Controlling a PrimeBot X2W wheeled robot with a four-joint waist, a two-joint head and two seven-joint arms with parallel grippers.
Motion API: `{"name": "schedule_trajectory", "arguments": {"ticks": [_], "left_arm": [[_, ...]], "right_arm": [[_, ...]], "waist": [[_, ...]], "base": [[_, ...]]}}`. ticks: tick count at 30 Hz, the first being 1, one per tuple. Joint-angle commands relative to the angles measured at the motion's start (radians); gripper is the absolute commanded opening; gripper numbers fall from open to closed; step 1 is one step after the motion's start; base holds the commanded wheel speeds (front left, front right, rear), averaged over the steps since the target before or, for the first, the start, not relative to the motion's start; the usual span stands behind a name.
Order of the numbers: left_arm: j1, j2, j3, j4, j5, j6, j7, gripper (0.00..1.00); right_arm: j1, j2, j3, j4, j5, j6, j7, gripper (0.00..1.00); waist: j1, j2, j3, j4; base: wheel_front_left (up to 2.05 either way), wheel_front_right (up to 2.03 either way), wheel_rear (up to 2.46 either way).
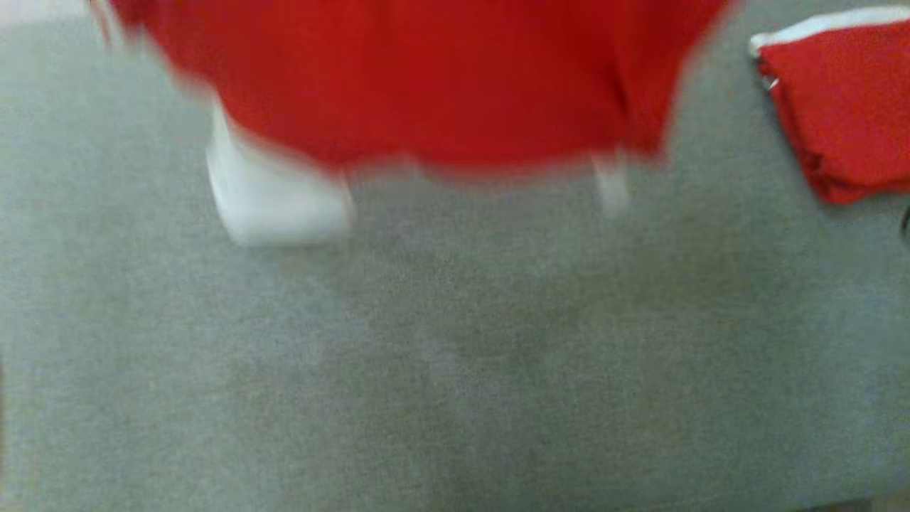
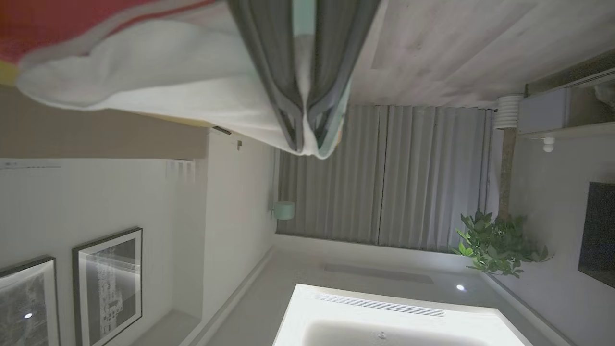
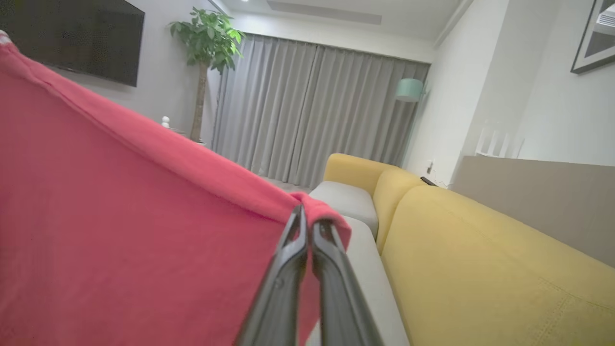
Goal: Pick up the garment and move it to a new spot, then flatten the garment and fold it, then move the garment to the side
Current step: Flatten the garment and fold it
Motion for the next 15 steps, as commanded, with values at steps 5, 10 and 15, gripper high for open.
{"name": "schedule_trajectory", "arguments": {"ticks": [5,10,15], "left_arm": [[-0.266,0.045,0.006,0.209,0.065,-0.015,-0.121,0.00],[-0.334,0.004,-0.019,0.376,0.073,-0.057,-0.220,0.00],[-0.253,-0.036,-0.074,0.491,0.080,-0.109,-0.279,0.00]], "right_arm": [[-0.295,0.029,0.042,0.263,-0.049,-0.001,-0.159,0.00],[-0.392,0.065,0.050,0.489,-0.076,-0.001,-0.310,0.00],[-0.333,0.053,0.122,0.646,-0.054,-0.001,-0.366,0.00]], "waist": [[-0.0005,0.0000,0.125,0.013],[-0.0005,0.0000,0.132,0.048],[-0.0005,0.0000,0.121,0.085]], "base": [[0.00,0.00,0.00],[0.00,0.00,0.00],[0.00,0.00,0.00]]}}
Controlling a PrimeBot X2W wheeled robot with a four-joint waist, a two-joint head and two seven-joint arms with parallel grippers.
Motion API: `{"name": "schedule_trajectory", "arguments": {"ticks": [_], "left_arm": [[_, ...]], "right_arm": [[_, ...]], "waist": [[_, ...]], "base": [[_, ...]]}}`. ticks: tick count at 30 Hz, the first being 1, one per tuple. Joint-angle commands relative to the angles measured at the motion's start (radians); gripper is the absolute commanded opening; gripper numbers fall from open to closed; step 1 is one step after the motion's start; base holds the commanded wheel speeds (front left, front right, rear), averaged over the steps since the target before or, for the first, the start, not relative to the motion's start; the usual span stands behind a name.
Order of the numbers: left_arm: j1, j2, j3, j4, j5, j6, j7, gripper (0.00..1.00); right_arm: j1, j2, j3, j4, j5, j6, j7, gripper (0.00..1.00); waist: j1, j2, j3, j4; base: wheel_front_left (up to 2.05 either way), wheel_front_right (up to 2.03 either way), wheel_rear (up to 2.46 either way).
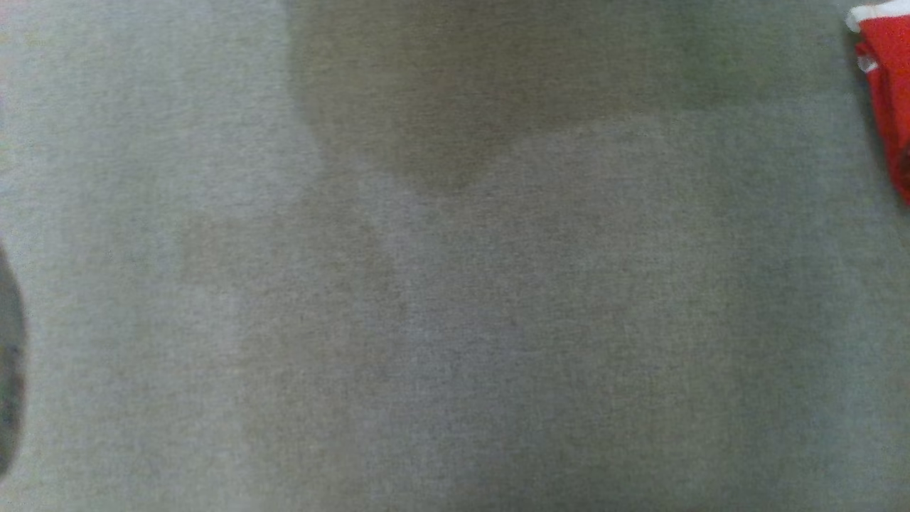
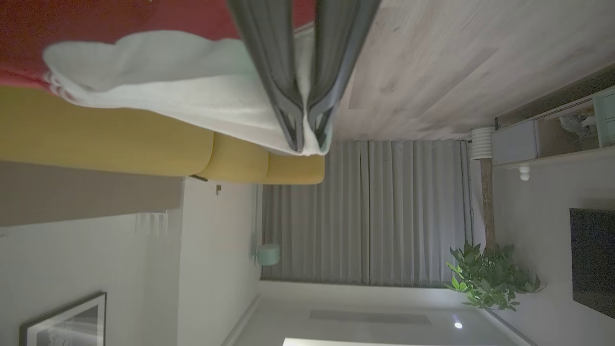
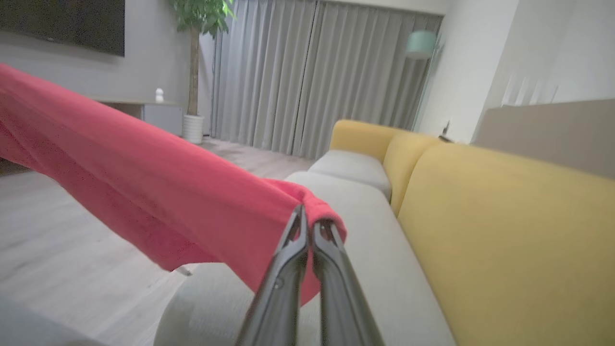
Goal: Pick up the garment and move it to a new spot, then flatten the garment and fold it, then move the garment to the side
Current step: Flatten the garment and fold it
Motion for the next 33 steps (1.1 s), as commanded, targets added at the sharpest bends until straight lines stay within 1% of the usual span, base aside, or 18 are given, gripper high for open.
{"name": "schedule_trajectory", "arguments": {"ticks": [1,5,8,11,13,14,16,18,22,26,27,28,30,33], "left_arm": [[0.014,0.041,-0.001,-0.008,0.009,-0.005,-0.009,0.00],[0.152,0.028,-0.058,0.052,0.015,-0.029,-0.030,0.00],[0.268,0.024,-0.099,0.074,0.008,-0.038,-0.039,0.00],[0.381,0.025,-0.149,0.075,-0.011,-0.042,-0.030,0.00],[0.458,0.029,-0.205,0.045,-0.041,-0.042,0.002,0.00],[0.495,0.041,-0.237,0.025,-0.058,-0.042,0.024,0.00],[0.564,0.072,-0.296,-0.023,-0.101,-0.042,0.080,0.00],[0.632,0.114,-0.362,-0.085,-0.152,-0.042,0.160,0.00],[0.746,0.234,-0.472,-0.252,-0.259,-0.043,0.298,0.00],[0.836,0.339,-0.514,-0.405,-0.348,-0.043,0.396,0.00],[0.878,0.378,-0.519,-0.470,-0.383,-0.043,0.438,0.00],[0.878,0.378,-0.519,-0.470,-0.383,-0.043,0.438,0.00],[0.919,0.415,-0.523,-0.537,-0.408,-0.040,0.478,0.00],[0.980,0.462,-0.523,-0.642,-0.448,-0.014,0.529,0.00]], "right_arm": [[0.032,-0.007,0.010,-0.002,0.016,-0.001,-0.009,0.00],[0.135,-0.027,0.099,0.083,0.063,-0.001,0.002,0.00],[0.210,-0.047,0.172,0.129,0.114,-0.001,0.035,0.00],[0.283,-0.064,0.256,0.140,0.184,-0.001,0.084,0.00],[0.322,-0.091,0.309,0.131,0.229,-0.001,0.111,0.00],[0.340,-0.105,0.331,0.124,0.255,-0.001,0.124,0.00],[0.374,-0.134,0.378,0.102,0.303,-0.001,0.146,0.00],[0.405,-0.163,0.421,0.077,0.350,-0.001,0.171,0.00],[0.463,-0.219,0.509,0.013,0.442,-0.001,0.227,0.00],[0.521,-0.274,0.592,-0.064,0.536,-0.001,0.289,0.00],[0.547,-0.304,0.628,-0.105,0.583,-0.001,0.319,0.00],[0.547,-0.304,0.628,-0.105,0.583,-0.001,0.319,0.00],[0.569,-0.334,0.660,-0.143,0.621,-0.001,0.343,0.00],[0.606,-0.377,0.704,-0.197,0.678,-0.001,0.388,0.00]], "waist": [[-0.0001,0.0000,-0.010,0.013],[-0.0001,0.0000,-0.035,0.031],[-0.0001,0.0000,-0.061,0.038],[-0.0001,0.0000,-0.094,0.041],[-0.0001,0.0000,-0.120,0.044],[-0.0001,0.0000,-0.133,0.046],[-0.0001,0.0000,-0.163,0.050],[-0.0001,0.0000,-0.191,0.051],[-0.0001,0.0000,-0.243,0.051],[-0.0001,0.0000,-0.291,0.051],[-0.0001,0.0000,-0.313,0.049],[-0.0001,0.0000,-0.313,0.049],[-0.0001,0.0000,-0.334,0.046],[-0.0001,0.0000,-0.366,0.041]], "base": [[0.00,0.00,0.00],[0.00,0.00,0.00],[0.00,0.00,0.00],[0.00,0.00,0.00],[0.00,0.00,0.00],[0.00,0.00,0.00],[0.00,0.00,0.00],[0.00,0.00,0.00],[0.00,0.00,0.00],[0.00,0.00,0.00],[0.00,0.00,0.00],[0.00,0.00,0.00],[0.00,0.00,0.00],[0.00,0.00,0.00]]}}
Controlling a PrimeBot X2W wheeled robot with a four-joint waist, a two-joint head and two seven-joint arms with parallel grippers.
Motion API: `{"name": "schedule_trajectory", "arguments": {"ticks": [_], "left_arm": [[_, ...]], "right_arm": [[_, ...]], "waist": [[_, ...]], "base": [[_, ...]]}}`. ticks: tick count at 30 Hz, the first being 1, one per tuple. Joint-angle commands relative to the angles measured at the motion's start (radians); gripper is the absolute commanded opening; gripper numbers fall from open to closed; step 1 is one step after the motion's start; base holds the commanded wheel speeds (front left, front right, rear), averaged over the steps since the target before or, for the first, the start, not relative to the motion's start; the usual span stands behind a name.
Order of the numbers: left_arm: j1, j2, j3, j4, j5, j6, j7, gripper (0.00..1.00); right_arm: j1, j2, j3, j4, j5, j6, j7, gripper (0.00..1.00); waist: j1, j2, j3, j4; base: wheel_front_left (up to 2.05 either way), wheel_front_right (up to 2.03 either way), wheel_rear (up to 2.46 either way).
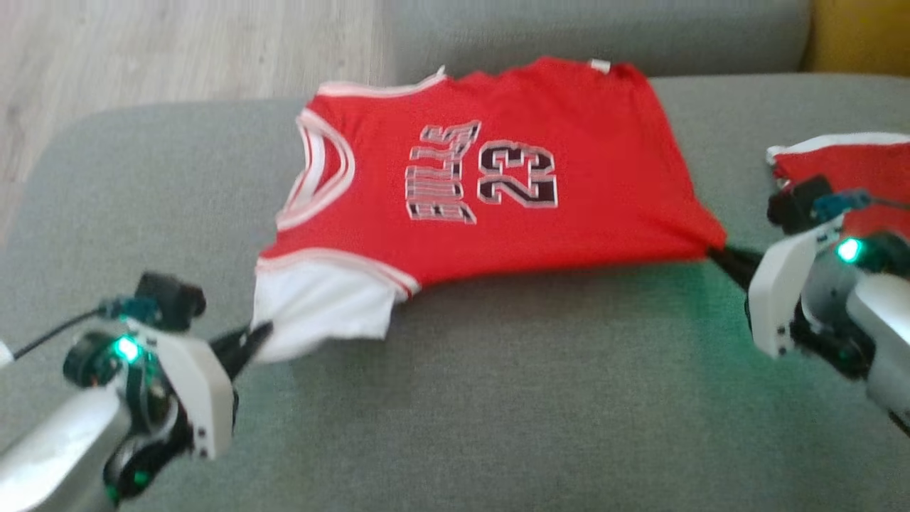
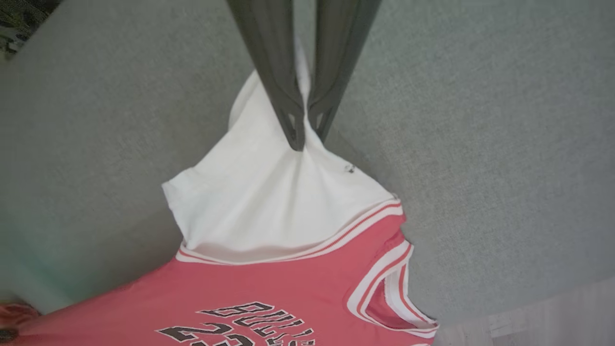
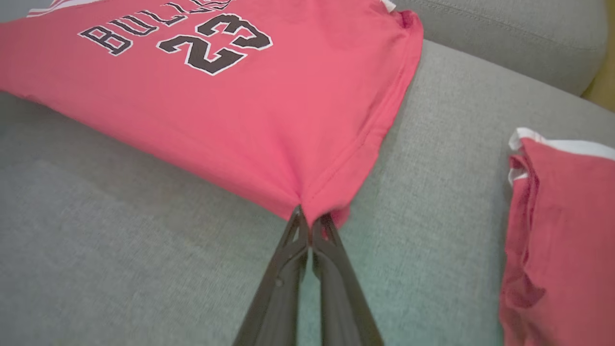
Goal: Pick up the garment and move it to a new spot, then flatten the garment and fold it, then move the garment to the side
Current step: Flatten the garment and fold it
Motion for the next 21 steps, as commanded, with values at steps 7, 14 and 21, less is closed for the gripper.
{"name": "schedule_trajectory", "arguments": {"ticks": [7,14,21], "left_arm": [[0.080,0.166,0.057,-0.257,-0.069,0.090,0.080,0.00],[0.072,0.175,0.084,-0.327,-0.043,0.155,0.055,0.00],[-0.061,0.117,0.095,-0.224,0.014,0.144,0.043,0.00]], "right_arm": [[0.088,-0.126,0.055,-0.169,0.135,-0.001,0.080,0.00],[0.090,-0.148,0.029,-0.229,0.159,-0.001,0.058,0.00],[0.031,-0.095,-0.012,-0.207,0.143,-0.001,0.049,0.00]], "waist": [[0.0002,0.0000,-0.059,-0.017],[0.0002,0.0000,-0.018,-0.026],[0.0002,0.0000,0.053,-0.032]], "base": [[0.00,0.00,0.00],[0.00,0.00,0.00],[0.00,0.00,0.00]]}}
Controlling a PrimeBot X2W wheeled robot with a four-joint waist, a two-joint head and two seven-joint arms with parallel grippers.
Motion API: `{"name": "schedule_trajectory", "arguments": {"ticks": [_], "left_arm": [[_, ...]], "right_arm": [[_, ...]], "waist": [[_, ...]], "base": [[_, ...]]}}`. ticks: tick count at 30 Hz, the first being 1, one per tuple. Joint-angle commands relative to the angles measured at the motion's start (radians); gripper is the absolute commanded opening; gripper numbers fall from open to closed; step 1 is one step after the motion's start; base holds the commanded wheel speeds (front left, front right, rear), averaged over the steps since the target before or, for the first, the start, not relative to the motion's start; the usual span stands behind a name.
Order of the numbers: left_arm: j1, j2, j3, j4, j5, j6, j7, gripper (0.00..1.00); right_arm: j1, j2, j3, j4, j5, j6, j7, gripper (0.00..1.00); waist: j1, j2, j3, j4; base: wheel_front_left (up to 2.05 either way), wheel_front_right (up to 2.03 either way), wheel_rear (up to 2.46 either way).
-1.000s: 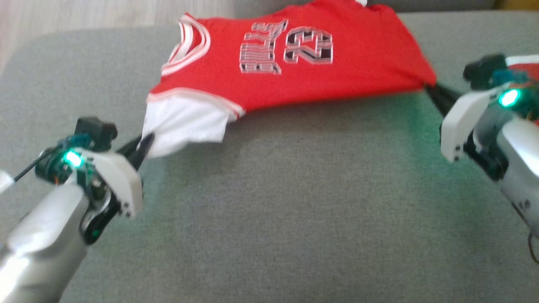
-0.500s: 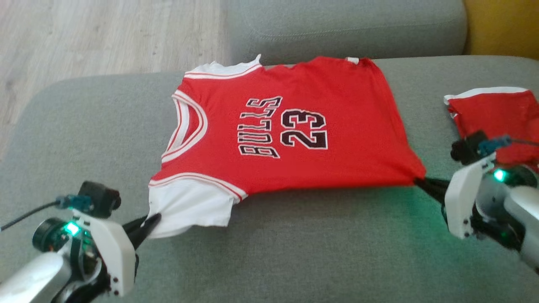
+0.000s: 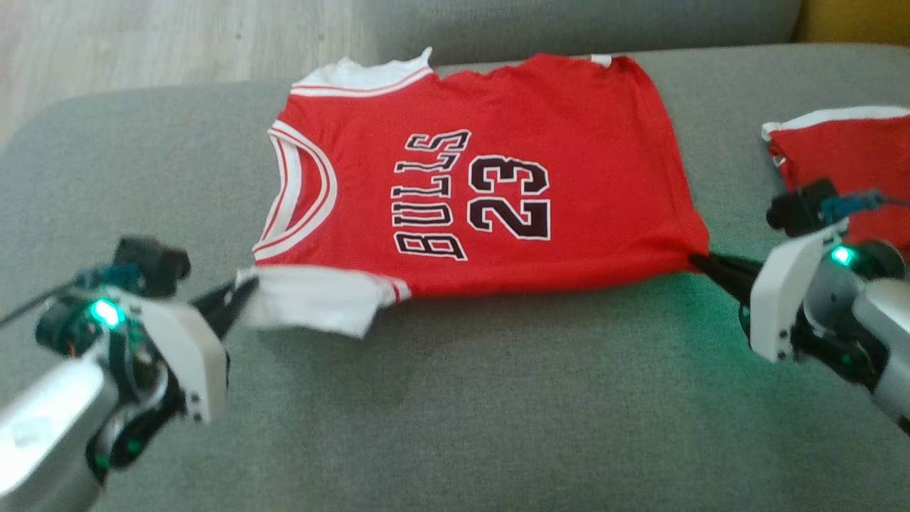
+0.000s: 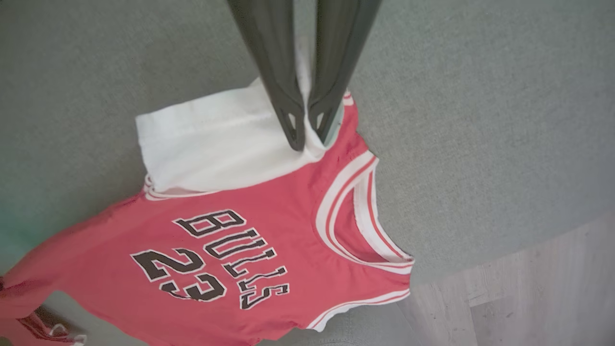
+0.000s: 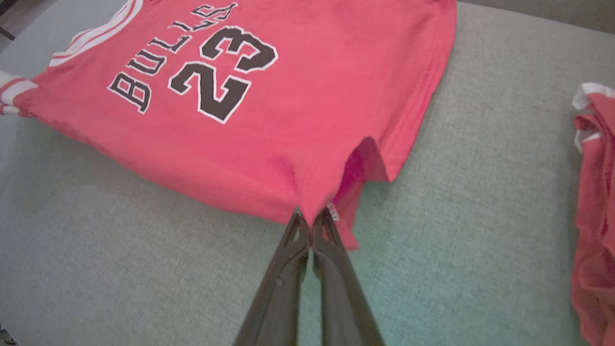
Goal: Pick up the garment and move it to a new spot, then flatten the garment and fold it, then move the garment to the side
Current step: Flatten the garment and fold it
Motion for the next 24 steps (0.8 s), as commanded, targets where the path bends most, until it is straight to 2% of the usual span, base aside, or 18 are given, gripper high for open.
{"name": "schedule_trajectory", "arguments": {"ticks": [1,15,24], "left_arm": [[-0.086,0.029,0.064,0.008,0.014,-0.007,-0.008,0.00],[-0.346,-0.117,-0.007,0.318,0.160,-0.083,-0.018,0.00],[-0.449,-0.176,-0.037,0.473,0.227,-0.102,-0.066,0.00]], "right_arm": [[-0.029,-0.006,-0.022,-0.005,-0.010,-0.001,-0.012,0.00],[-0.151,0.116,-0.045,0.146,-0.046,-0.001,-0.021,0.00],[-0.215,0.164,-0.035,0.209,-0.062,-0.001,-0.044,0.00]], "waist": [[-0.0002,-0.0001,0.020,-0.003],[-0.0002,-0.0001,0.106,-0.027],[-0.0002,-0.0001,0.155,-0.046]], "base": [[0.00,0.00,0.00],[0.00,0.00,0.00],[0.00,0.00,0.00]]}}
